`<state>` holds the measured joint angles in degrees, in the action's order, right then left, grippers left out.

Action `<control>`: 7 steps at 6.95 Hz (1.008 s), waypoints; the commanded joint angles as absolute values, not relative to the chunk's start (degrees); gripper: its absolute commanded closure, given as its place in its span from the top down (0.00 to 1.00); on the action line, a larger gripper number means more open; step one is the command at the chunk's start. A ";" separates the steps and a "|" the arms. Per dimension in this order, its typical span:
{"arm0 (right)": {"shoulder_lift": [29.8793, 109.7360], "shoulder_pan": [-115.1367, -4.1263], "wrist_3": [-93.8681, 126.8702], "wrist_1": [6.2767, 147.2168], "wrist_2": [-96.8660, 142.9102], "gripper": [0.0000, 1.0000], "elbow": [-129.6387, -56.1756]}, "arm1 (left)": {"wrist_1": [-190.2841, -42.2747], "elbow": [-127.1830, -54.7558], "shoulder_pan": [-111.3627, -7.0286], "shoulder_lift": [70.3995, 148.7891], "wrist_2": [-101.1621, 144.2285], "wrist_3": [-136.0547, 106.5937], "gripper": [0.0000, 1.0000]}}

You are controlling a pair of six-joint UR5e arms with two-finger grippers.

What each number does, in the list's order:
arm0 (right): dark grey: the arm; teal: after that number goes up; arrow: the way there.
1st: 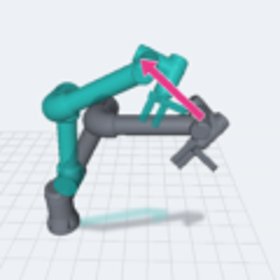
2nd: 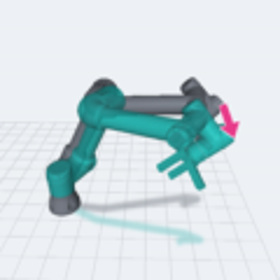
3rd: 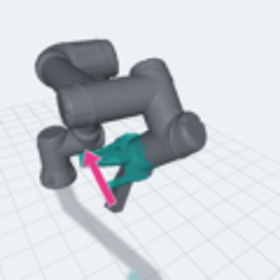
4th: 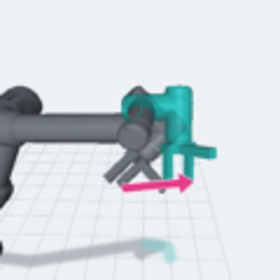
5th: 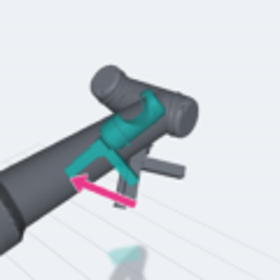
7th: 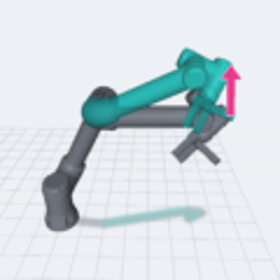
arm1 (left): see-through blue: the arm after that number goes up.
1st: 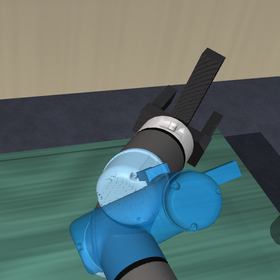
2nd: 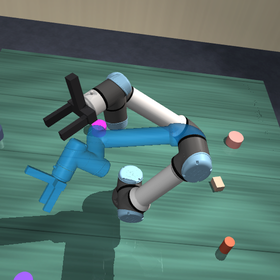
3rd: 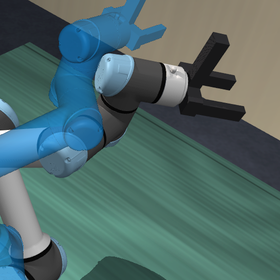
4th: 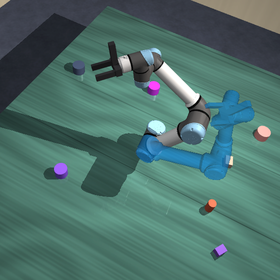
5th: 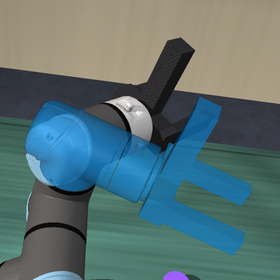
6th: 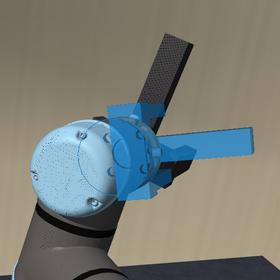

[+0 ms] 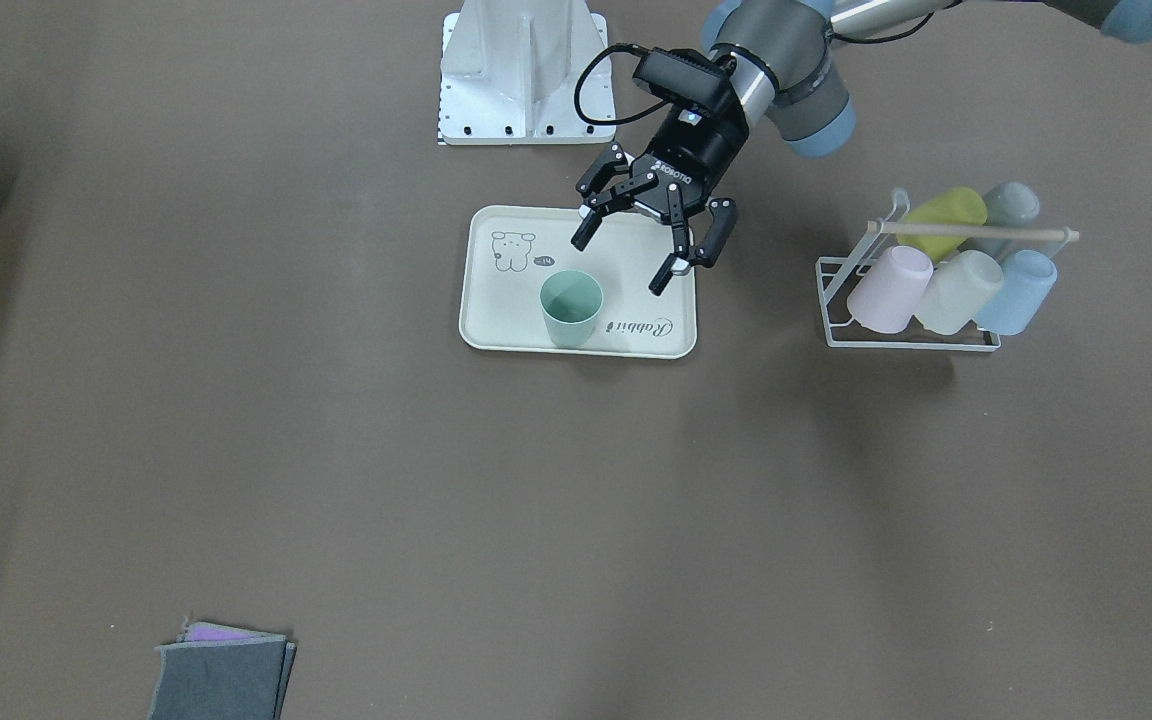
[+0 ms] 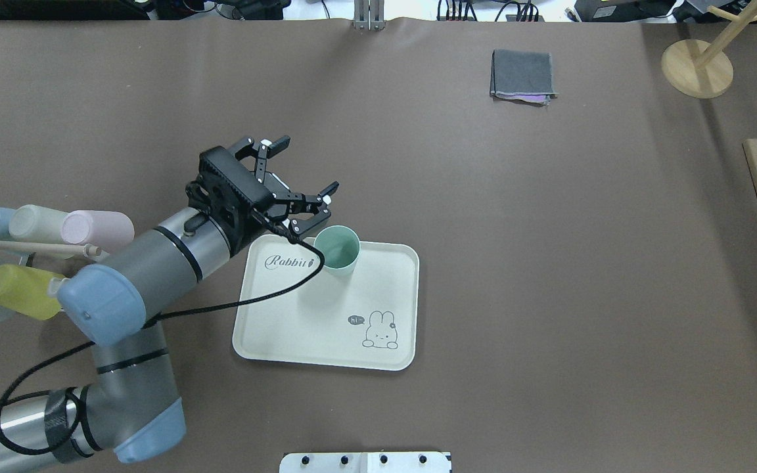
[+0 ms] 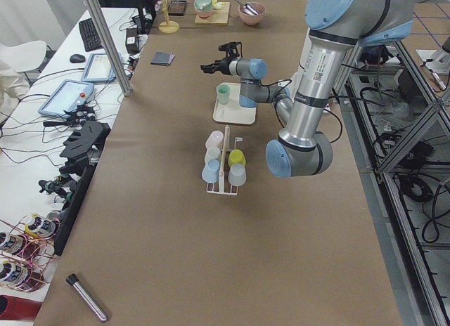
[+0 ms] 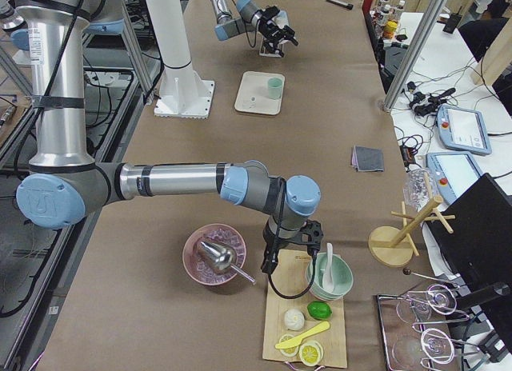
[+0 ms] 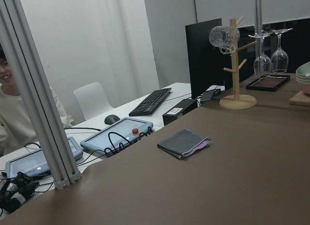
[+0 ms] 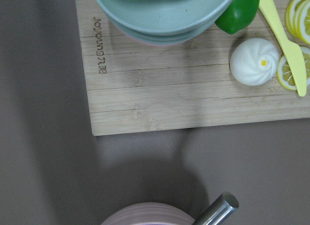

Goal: Pick up and place green cup on tray

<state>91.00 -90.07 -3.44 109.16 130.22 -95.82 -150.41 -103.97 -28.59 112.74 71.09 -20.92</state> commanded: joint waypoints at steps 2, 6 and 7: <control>90.53 -90.09 -3.34 109.16 130.34 1.00 -95.98 | -140.82 -108.02 -50.28 105.14 97.20 -25.22 0.98; 90.36 -90.09 -3.34 109.16 129.82 1.00 -95.89 | -133.28 -107.05 -64.65 92.14 118.16 -32.16 0.97; 90.35 -90.09 -3.34 109.16 129.81 1.00 -96.50 | -126.28 -106.96 -69.73 91.07 125.61 -31.99 0.98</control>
